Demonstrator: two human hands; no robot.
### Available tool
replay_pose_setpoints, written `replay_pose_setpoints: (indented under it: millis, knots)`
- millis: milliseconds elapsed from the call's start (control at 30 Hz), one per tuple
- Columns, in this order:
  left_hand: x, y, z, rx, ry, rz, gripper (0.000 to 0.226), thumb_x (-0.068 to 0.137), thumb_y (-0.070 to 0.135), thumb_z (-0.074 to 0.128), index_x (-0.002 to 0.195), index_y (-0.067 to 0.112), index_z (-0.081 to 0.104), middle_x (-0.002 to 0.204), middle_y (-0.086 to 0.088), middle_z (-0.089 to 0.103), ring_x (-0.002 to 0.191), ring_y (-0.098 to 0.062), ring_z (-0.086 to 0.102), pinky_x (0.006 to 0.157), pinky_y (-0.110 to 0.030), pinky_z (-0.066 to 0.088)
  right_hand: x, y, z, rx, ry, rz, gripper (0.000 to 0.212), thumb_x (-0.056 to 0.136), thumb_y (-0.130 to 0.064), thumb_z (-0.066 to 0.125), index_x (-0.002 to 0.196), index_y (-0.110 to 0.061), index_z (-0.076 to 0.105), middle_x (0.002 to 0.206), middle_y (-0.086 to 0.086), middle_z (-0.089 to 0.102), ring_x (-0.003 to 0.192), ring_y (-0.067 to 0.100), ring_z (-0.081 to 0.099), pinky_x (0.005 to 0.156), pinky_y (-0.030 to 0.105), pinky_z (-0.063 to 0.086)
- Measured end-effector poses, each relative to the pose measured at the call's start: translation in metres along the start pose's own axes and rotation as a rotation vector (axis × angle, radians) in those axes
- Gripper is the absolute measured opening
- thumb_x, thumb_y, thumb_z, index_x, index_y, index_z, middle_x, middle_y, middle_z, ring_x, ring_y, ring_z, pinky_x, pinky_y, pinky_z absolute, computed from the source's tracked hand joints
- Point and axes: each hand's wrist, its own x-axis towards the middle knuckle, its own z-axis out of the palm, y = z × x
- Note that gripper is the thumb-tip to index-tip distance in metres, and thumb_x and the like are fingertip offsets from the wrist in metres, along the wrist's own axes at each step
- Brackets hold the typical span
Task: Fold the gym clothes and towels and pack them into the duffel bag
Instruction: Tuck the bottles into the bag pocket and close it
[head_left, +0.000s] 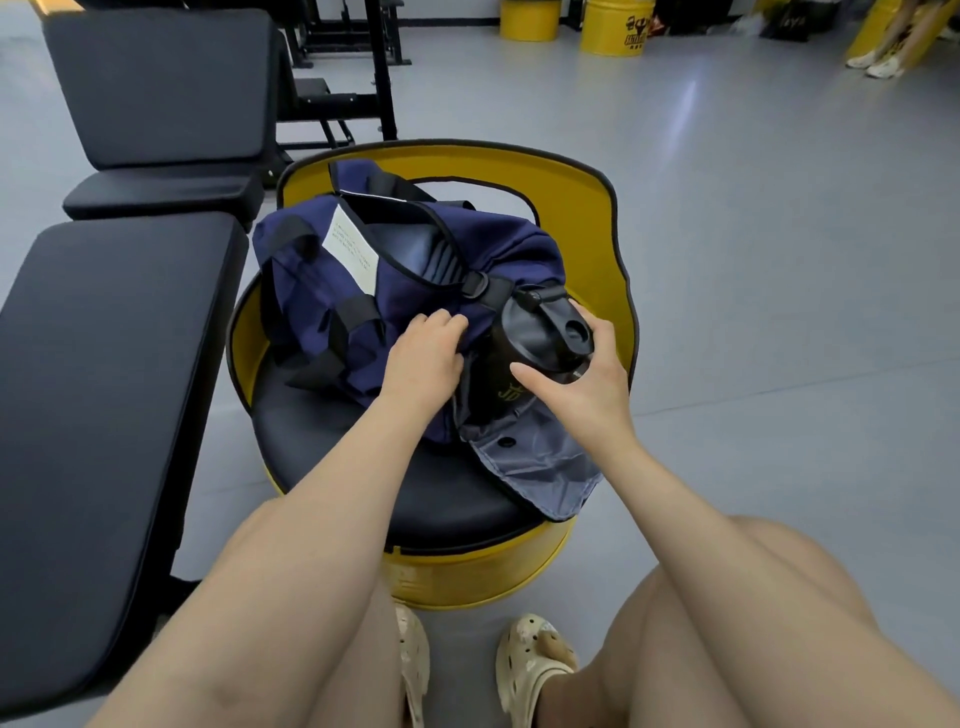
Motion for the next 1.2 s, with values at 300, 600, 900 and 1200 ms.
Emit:
replay_pose_setpoints:
  millis: [300, 600, 900, 1200]
  knots:
    - [-0.005, -0.017, -0.024, -0.186, 0.254, -0.064, 0.012, 0.083, 0.0, 0.056, 0.091, 0.008, 0.053, 0.091, -0.008, 0.054, 0.085, -0.027, 0.046, 0.065, -0.039, 0.038, -0.001, 0.012, 0.015, -0.035, -0.1, 0.013, 0.082, 0.073, -0.032, 0.082, 0.139, -0.033, 0.034, 0.14, -0.011, 0.044, 0.129, 0.006, 0.042, 0.104, 0.024, 0.038]
    - [-0.015, -0.002, 0.001, 0.443, 0.12, 0.204, 0.025, 0.076, 0.037, 0.065, 0.087, 0.015, 0.064, 0.088, 0.0, 0.059, 0.08, -0.021, 0.056, 0.061, -0.031, 0.037, -0.001, 0.02, 0.012, -0.056, -0.098, 0.045, 0.084, 0.072, -0.034, 0.082, 0.14, -0.029, 0.033, 0.14, -0.008, 0.045, 0.128, 0.007, 0.043, 0.102, 0.023, 0.038]
    - [0.006, 0.009, 0.01, 0.342, 0.027, 0.018, 0.027, 0.097, 0.032, 0.043, 0.111, 0.014, 0.058, 0.118, -0.003, 0.049, 0.108, -0.025, 0.043, 0.086, -0.035, 0.03, 0.0, 0.024, 0.011, -0.036, -0.144, 0.028, 0.085, 0.074, -0.033, 0.081, 0.142, -0.029, 0.031, 0.14, -0.012, 0.042, 0.123, -0.001, 0.041, 0.093, 0.006, 0.032]
    - [-0.007, 0.004, -0.022, 0.114, 0.217, -0.074, 0.013, 0.09, 0.022, 0.054, 0.093, 0.015, 0.065, 0.081, -0.004, 0.067, 0.09, -0.029, 0.048, 0.075, -0.034, 0.024, 0.008, 0.024, 0.018, -0.064, -0.235, -0.074, 0.059, 0.094, -0.032, 0.058, 0.146, -0.023, 0.032, 0.147, -0.011, 0.036, 0.131, -0.004, 0.031, 0.102, 0.005, 0.027]
